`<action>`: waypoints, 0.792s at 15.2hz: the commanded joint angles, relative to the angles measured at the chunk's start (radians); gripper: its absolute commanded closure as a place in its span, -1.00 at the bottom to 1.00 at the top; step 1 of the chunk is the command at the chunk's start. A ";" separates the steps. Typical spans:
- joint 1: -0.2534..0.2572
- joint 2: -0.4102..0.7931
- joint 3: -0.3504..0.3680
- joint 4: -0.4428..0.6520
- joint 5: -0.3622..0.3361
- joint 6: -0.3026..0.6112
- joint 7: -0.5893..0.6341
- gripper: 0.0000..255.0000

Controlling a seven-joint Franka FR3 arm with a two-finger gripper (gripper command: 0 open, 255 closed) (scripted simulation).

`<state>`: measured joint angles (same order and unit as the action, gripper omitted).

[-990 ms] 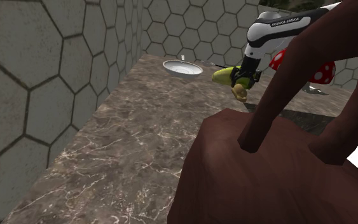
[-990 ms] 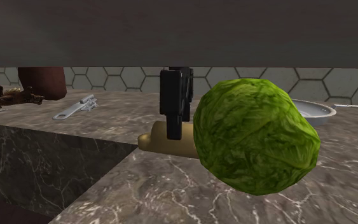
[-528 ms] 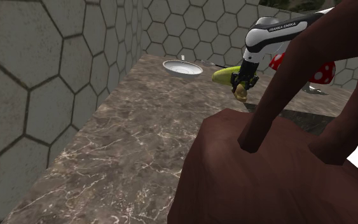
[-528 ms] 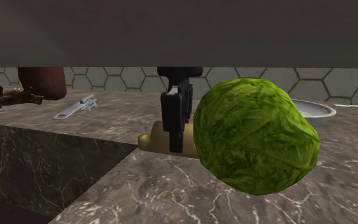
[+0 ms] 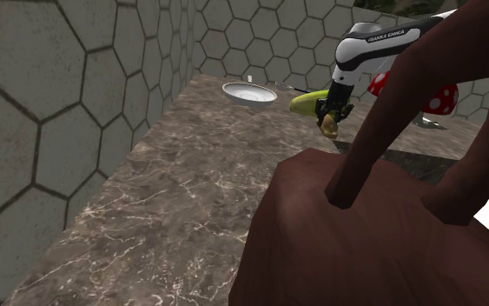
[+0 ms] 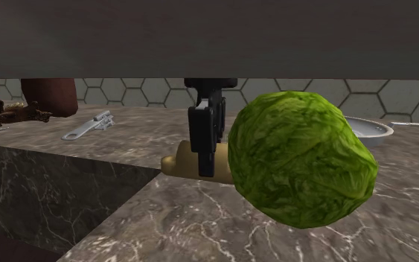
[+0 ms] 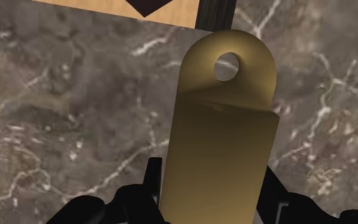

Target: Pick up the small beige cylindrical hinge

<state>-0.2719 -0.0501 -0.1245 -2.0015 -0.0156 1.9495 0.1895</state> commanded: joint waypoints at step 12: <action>0.001 -0.018 0.002 0.148 -0.001 -0.166 0.001 1.00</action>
<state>-0.2700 -0.0701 -0.1220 -1.8704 -0.0172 1.7981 0.1921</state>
